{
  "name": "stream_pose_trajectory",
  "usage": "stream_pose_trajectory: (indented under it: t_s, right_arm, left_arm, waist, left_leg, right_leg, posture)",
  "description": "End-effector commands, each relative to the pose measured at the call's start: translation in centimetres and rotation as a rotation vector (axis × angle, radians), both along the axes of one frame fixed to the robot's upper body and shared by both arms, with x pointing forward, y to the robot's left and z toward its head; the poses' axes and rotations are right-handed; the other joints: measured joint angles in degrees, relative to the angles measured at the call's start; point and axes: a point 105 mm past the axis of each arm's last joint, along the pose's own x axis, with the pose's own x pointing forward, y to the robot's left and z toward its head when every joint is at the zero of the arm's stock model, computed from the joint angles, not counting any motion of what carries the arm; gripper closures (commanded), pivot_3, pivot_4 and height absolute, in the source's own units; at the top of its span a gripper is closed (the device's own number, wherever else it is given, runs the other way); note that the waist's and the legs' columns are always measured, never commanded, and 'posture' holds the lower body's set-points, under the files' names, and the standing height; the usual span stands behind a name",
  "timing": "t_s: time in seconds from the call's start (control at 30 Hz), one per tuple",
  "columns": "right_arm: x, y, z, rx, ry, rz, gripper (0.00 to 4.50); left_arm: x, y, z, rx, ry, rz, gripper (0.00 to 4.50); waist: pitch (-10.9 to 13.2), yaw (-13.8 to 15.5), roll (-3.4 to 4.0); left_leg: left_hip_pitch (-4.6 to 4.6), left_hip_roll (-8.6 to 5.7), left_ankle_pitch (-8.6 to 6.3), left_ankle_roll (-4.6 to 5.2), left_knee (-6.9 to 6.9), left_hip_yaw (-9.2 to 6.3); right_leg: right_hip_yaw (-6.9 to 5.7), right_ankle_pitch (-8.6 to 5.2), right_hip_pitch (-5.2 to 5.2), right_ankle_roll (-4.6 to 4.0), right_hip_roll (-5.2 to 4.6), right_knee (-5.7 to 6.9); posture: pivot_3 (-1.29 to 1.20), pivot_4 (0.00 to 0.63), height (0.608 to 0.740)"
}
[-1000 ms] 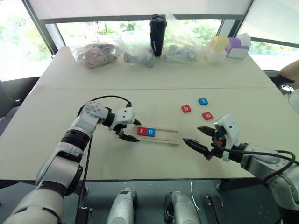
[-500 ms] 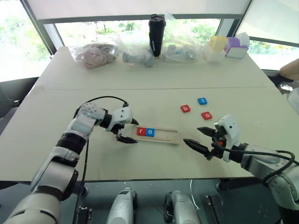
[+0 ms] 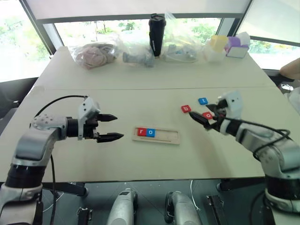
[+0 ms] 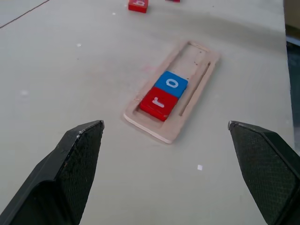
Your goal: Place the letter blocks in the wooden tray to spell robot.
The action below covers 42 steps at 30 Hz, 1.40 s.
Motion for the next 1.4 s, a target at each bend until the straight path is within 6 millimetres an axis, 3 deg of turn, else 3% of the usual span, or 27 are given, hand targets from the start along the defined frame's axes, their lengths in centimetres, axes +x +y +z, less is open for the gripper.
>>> stream_pose_trajectory:
  t_s: [0.03, 0.2, 0.43, 0.5, 0.7, 0.8, 0.9, 1.0, 1.13, 1.27, 1.4]
  right_arm:
    - [2.4, 0.9, -1.3, -0.046, 0.047, -0.026, 0.0]
    - [6.3, 1.9, -3.1, -0.055, 0.126, -0.069, 0.0]
    - [8.1, 2.1, -4.7, -0.106, 0.18, -0.127, 0.0]
    - [8.3, 2.3, -5.0, -0.107, 0.19, -0.138, 0.54]
    - [8.0, 3.6, -5.5, -0.114, 0.202, -0.114, 3.32]
    - [7.8, 3.7, -4.4, -0.119, 0.163, -0.109, 3.33]
    - [7.6, 2.1, -1.5, -0.136, 0.05, -0.153, 3.33]
    - [6.0, -1.1, 0.2, -0.244, -0.02, -0.242, 3.33]
    - [0.7, -3.8, -0.2, -0.209, 0.085, -0.346, 3.33]
    - [-3.4, -4.0, -1.7, -0.098, 0.211, -0.497, 3.33]
    - [-5.4, -2.7, -3.8, -0.001, 0.252, -0.611, 3.33]
  left_arm:
    - [-0.3, -0.8, 1.5, -0.04, -0.058, 0.044, 0.05]
    - [-0.9, 0.0, 0.7, -0.011, -0.052, 0.102, 0.05]
    - [-1.3, 1.1, 0.5, 0.011, -0.059, 0.161, 0.05]
    - [-1.4, 1.0, 0.3, 0.011, -0.058, 0.167, 0.0]
    - [-1.3, 0.9, -0.2, 0.017, -0.057, 0.173, 0.0]
    - [-1.1, 0.6, -0.2, 0.016, -0.06, 0.158, 0.0]
    - [-1.2, 0.1, -0.1, 0.011, -0.059, 0.136, 0.0]
    - [-1.7, -0.2, -0.3, 0.007, -0.042, 0.104, 0.0]
    - [-1.6, -0.4, -0.6, 0.012, -0.031, 0.09, 0.0]
    - [-1.3, -0.4, -0.5, 0.01, -0.03, 0.083, 0.0]
    - [-0.9, -0.5, -0.6, 0.014, -0.028, 0.067, 0.0]
  waist:
    - [-0.01, 0.24, -0.02]
    - [0.01, -0.45, 0.02]
    - [0.01, -1.49, 0.03]
    - [0.01, -1.63, 0.03]
    - [0.0, -1.82, 0.04]
    - [0.0, -2.34, 0.04]
    - [0.01, -2.36, 0.05]
    - [0.03, -2.01, 0.08]
    - [0.01, -1.07, 0.04]
    - [0.01, -1.44, 0.06]
    - [-0.01, -1.29, 0.11]
  left_leg:
    - [-0.01, 0.0, 0.0, 0.0, 0.0, 0.02]
    - [-0.01, -0.06, 0.01, 0.0, 0.0, 0.29]
    - [-0.06, -0.07, 0.01, 0.01, -0.07, 0.41]
    - [-0.01, -0.06, 0.01, 0.01, -0.07, 0.43]
    - [0.07, 0.03, 0.01, 0.0, -0.06, 0.45]
    - [0.06, 0.05, 0.01, 0.0, -0.07, 0.45]
    - [0.01, 0.05, 0.01, 0.0, -0.07, 0.46]
    - [-0.06, 0.05, 0.01, 0.0, -0.07, 0.51]
    - [-0.08, 0.05, 0.0, -0.02, -0.17, 0.51]
    - [-0.01, 0.15, 0.0, -0.02, -0.24, 0.58]
    - [0.02, 0.5, -0.02, -0.05, -0.24, 0.57]
  right_leg:
    - [-0.03, 0.0, 0.01, -0.01, 0.03, 0.01]
    - [0.06, 0.02, -0.09, -0.04, 0.13, 0.07]
    - [0.17, 0.18, -0.22, 0.0, 0.15, 0.14]
    - [0.19, 0.08, -0.21, 0.08, 0.16, 0.18]
    - [0.24, 0.04, -0.21, -0.04, 0.29, 0.24]
    - [0.28, 0.04, -0.25, -0.05, 0.33, 0.26]
    - [0.32, 0.05, -0.31, -0.04, 0.34, 0.31]
    - [0.38, 0.04, -0.41, -0.04, 0.33, 0.31]
    - [0.38, 0.01, -0.41, -0.04, 0.31, 0.19]
    - [0.4, 0.06, -0.49, -0.12, 0.39, 0.21]
    - [0.42, 0.22, -0.57, -0.39, 0.66, 0.15]
  posture:
    - [0.0, 0.15, 0.74]
    - [0.0, 0.15, 0.74]
    - [0.0, 0.15, 0.74]
    - [0.0, 0.15, 0.74]
    - [0.0, 0.15, 0.74]
    - [0.0, 0.15, 0.74]
    - [0.0, 0.15, 0.74]
    - [0.0, 0.15, 0.74]
    - [0.0, 0.15, 0.74]
    - [0.0, 0.15, 0.74]
    - [0.0, 0.15, 0.74]
